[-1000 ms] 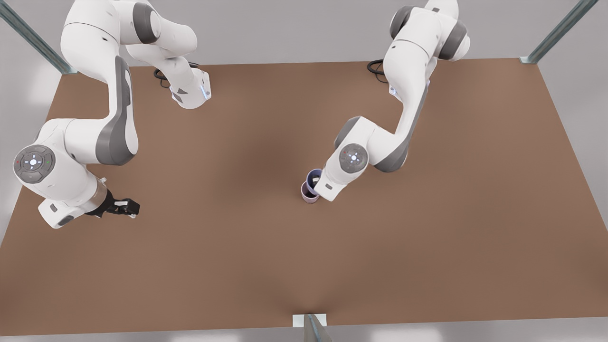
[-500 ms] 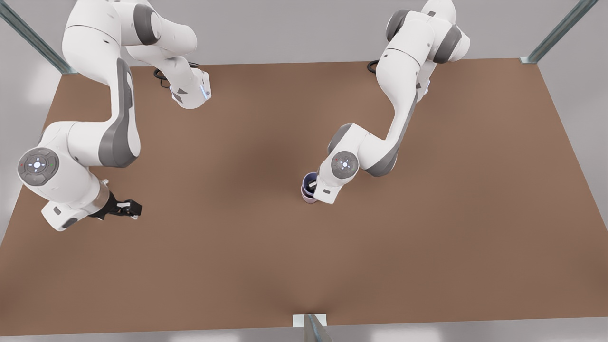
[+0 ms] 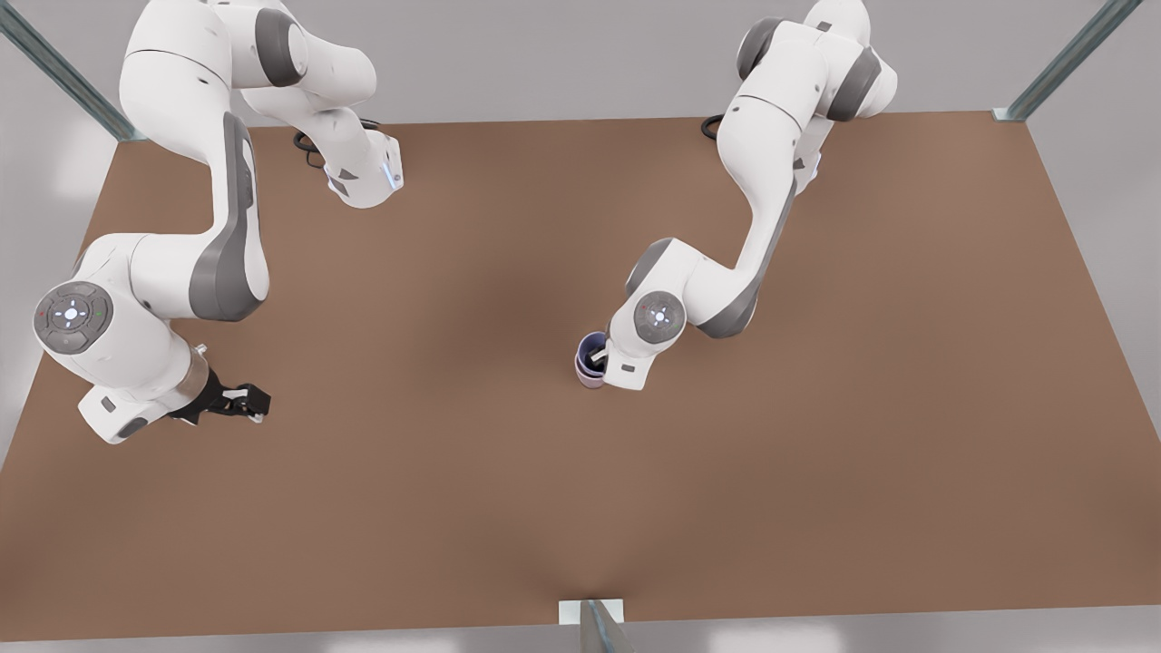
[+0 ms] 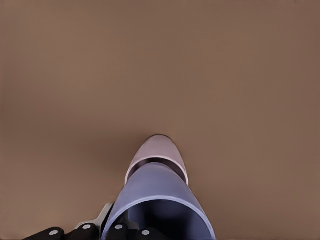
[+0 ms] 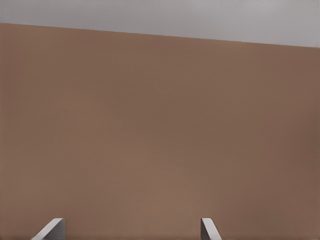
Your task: Stack the cups, with the pink cup at the bottom and the purple cup at the top
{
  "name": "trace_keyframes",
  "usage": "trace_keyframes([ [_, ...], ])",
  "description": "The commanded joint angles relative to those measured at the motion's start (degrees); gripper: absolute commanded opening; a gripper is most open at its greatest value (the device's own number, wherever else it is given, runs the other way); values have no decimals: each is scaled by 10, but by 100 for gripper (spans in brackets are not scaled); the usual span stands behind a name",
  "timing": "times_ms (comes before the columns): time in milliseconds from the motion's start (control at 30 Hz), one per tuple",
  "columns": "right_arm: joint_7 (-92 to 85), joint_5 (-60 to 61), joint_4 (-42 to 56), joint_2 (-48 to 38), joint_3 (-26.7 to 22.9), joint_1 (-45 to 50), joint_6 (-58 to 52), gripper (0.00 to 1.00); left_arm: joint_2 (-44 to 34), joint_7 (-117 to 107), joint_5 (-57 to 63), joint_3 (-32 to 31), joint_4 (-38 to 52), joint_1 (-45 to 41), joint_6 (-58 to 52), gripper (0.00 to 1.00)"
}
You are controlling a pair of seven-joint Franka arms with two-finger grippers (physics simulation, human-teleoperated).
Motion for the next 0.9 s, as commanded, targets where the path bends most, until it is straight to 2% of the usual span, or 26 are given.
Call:
trace_keyframes([
  [0,-5,0,0,0,0,0,1,100,0,-46,-1,-1,-1,0,6,21],
  [400,-5,1,1,3,0,1,9,100,4,-46,-1,-4,-10,0,23,21],
  [600,-5,1,1,3,0,1,10,100,7,-44,-1,-4,-11,0,24,33],
  [867,-5,1,1,3,0,1,10,100,-3,-46,-1,-4,-10,2,13,33],
])
